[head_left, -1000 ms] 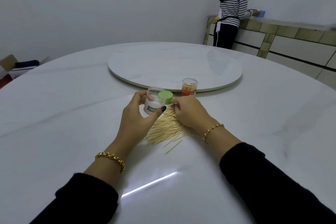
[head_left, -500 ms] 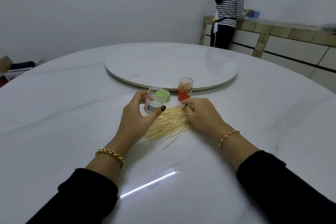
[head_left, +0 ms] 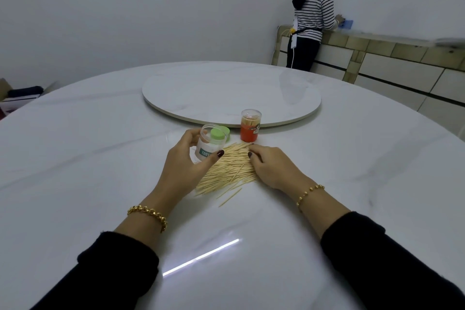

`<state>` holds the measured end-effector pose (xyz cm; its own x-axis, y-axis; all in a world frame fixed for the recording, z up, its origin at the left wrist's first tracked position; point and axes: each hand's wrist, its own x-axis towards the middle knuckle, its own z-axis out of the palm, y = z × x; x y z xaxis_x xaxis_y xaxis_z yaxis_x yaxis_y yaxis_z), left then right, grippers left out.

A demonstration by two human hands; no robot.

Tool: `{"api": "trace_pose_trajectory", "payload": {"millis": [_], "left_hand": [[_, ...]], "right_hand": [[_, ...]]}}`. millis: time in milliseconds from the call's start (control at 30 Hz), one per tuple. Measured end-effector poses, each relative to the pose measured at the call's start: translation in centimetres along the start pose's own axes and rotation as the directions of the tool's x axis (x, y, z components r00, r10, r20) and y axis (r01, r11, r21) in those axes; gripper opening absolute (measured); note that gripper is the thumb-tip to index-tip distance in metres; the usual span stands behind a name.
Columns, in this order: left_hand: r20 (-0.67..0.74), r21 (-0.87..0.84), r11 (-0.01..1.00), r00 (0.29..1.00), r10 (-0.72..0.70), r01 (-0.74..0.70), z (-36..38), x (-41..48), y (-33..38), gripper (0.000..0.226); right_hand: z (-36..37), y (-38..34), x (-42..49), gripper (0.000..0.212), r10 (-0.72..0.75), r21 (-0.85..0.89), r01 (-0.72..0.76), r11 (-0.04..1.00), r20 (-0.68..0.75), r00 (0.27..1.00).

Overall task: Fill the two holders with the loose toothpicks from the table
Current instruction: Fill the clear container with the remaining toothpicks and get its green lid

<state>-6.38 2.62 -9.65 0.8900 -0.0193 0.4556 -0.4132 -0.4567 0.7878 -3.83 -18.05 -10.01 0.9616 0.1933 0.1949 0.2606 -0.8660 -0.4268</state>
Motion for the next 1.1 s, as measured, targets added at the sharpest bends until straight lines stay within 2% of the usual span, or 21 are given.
{"api": "trace_pose_trajectory", "payload": {"millis": [233, 400, 467, 633, 800, 1100], "left_hand": [[-0.035, 0.047, 0.998, 0.999, -0.033, 0.034, -2.0, 0.2, -0.9, 0.051], [-0.109, 0.049, 0.995, 0.990, -0.085, 0.091, -4.1, 0.3, -2.0, 0.050], [-0.134, 0.049, 0.993, 0.986, -0.102, 0.109, -4.9, 0.3, -2.4, 0.050], [-0.183, 0.056, 0.989, 0.975, -0.123, 0.135, -6.1, 0.5, -2.9, 0.049], [-0.201, 0.052, 0.988, 0.971, -0.133, 0.146, -6.5, 0.6, -3.2, 0.050], [-0.138, 0.046, 0.990, 0.982, -0.126, 0.134, -5.6, 0.3, -2.6, 0.049]], "right_hand": [[0.4, -2.1, -0.3, 0.020, -0.087, 0.005, 0.087, 0.996, -0.043, 0.995], [1.8, -5.4, -0.1, 0.033, -0.177, -0.022, 0.177, 0.984, -0.009, 0.984], [2.5, -6.7, 0.1, 0.033, -0.211, -0.005, 0.211, 0.977, 0.009, 0.977], [4.8, -9.7, 1.0, 0.048, -0.276, -0.086, 0.285, 0.955, 0.099, 0.956], [6.3, -11.1, 1.9, 0.068, -0.234, -0.209, 0.278, 0.938, 0.214, 0.949], [5.4, -8.4, 2.9, 0.031, -0.240, -0.287, 0.259, 0.922, 0.100, 0.966]]}}
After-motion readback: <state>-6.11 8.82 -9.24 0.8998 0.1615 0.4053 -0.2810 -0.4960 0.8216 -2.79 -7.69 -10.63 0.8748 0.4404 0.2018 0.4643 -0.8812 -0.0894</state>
